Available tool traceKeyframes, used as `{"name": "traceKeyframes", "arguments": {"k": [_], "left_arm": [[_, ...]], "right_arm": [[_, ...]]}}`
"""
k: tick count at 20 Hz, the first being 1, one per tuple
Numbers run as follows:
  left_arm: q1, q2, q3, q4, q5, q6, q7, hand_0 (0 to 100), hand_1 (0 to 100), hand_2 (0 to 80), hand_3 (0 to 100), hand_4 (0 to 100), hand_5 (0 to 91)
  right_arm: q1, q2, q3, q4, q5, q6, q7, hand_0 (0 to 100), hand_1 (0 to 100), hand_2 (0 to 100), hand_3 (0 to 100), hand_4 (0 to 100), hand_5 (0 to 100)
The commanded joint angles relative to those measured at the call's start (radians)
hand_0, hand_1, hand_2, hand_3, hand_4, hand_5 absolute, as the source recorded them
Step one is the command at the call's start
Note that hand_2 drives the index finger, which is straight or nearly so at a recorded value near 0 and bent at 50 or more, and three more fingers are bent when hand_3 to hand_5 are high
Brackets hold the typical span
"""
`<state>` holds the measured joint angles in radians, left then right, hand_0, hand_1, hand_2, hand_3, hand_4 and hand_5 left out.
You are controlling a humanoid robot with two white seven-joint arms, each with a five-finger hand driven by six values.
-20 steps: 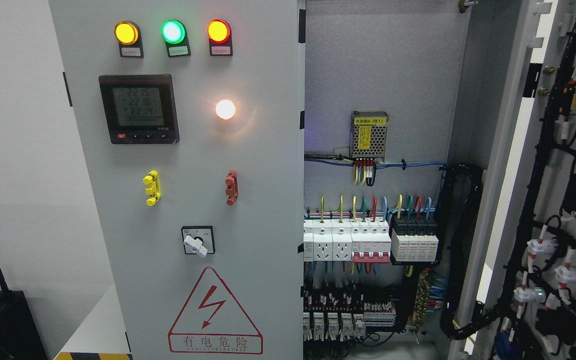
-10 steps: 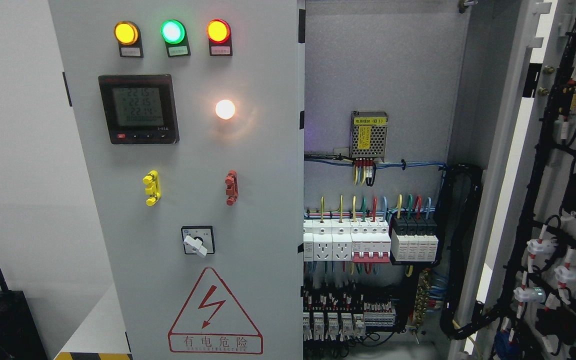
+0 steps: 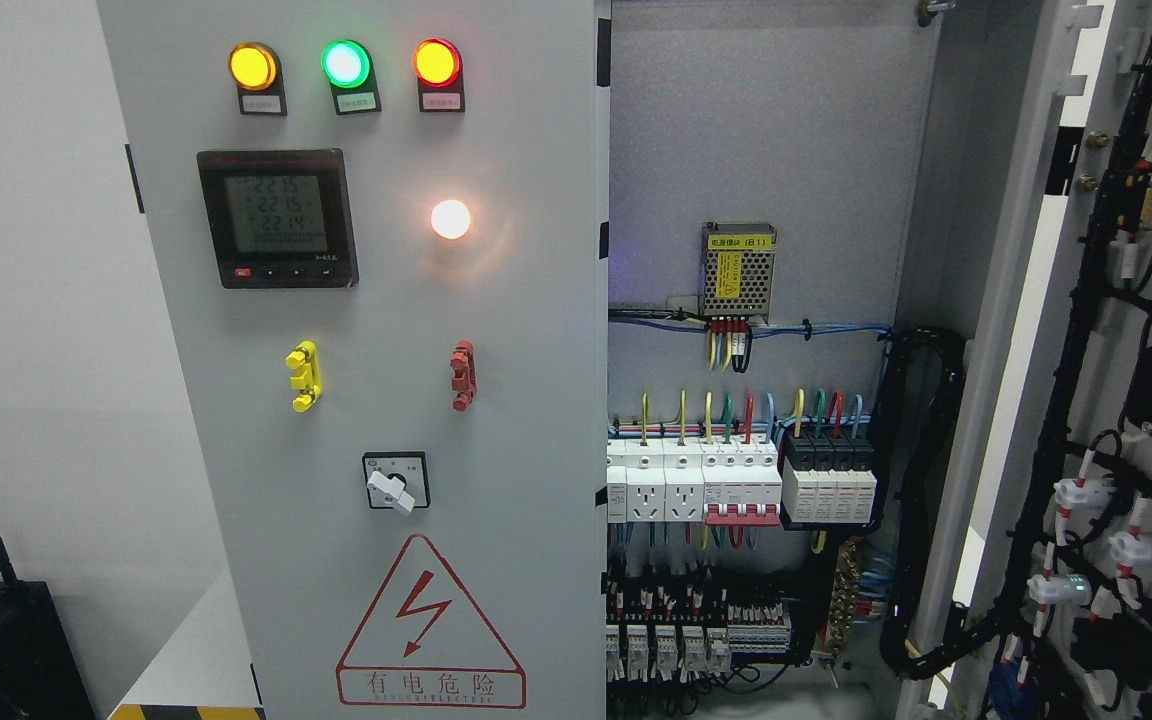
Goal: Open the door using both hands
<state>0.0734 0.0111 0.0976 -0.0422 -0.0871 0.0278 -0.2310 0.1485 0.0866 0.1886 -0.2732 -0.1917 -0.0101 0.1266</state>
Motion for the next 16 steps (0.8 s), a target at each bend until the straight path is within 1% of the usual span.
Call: {"name": "traceKeyframes", "arguments": {"k": [1, 3, 4, 6, 8, 10, 12, 14, 16], "left_arm": [[-0.003, -0.036, -0.009, 0.018, -0.017, 0.001, 0.001, 0, 0, 0.0, 0, 0, 0.0], [-0.003, -0.036, -0.009, 0.015, -0.016, -0.005, 0.002, 0, 0, 0.0, 0, 0, 0.0], [-0.003, -0.037, -0.010, 0.015, -0.011, -0.015, 0.002, 0, 0, 0.0, 0, 0, 0.0], [-0.003, -0.036, -0.010, 0.015, -0.005, -0.052, 0.002, 0, 0, 0.0, 0, 0, 0.0], [-0.003, -0.036, -0.012, 0.015, -0.005, -0.089, 0.004, 0, 0, 0.0, 0, 0, 0.0], [-0.003, -0.036, -0.012, 0.015, -0.003, -0.094, 0.004, 0, 0, 0.0, 0, 0, 0.0], [-0.001, -0.036, -0.012, 0.015, -0.003, -0.095, 0.019, 0, 0, 0.0, 0, 0, 0.0], [-0.001, -0.036, -0.012, 0.013, -0.003, -0.095, 0.021, 0, 0, 0.0, 0, 0, 0.0], [-0.001, -0.036, -0.007, 0.013, -0.003, -0.104, 0.018, 0, 0, 0.0, 0, 0, 0.0]], "right_arm": [[0.090, -0.027, -0.015, -0.277, 0.000, -0.001, -0.001, 38, 0, 0, 0, 0, 0], [0.156, -0.083, -0.044, -0.421, 0.000, 0.002, -0.001, 38, 0, 0, 0, 0, 0], [0.195, -0.099, -0.041, -0.498, 0.000, 0.002, -0.001, 38, 0, 0, 0, 0, 0], [0.253, -0.117, -0.040, -0.633, 0.000, 0.004, -0.001, 38, 0, 0, 0, 0, 0], [0.307, -0.140, -0.034, -0.725, 0.000, 0.004, -0.001, 38, 0, 0, 0, 0, 0], [0.360, -0.146, -0.031, -0.806, -0.002, 0.004, 0.001, 38, 0, 0, 0, 0, 0], [0.442, -0.149, -0.031, -0.930, -0.008, 0.001, 0.001, 38, 0, 0, 0, 0, 0], [0.503, -0.154, -0.029, -1.033, -0.008, -0.007, 0.001, 38, 0, 0, 0, 0, 0], [0.554, -0.175, -0.015, -1.122, -0.008, -0.017, -0.001, 38, 0, 0, 0, 0, 0]]}}
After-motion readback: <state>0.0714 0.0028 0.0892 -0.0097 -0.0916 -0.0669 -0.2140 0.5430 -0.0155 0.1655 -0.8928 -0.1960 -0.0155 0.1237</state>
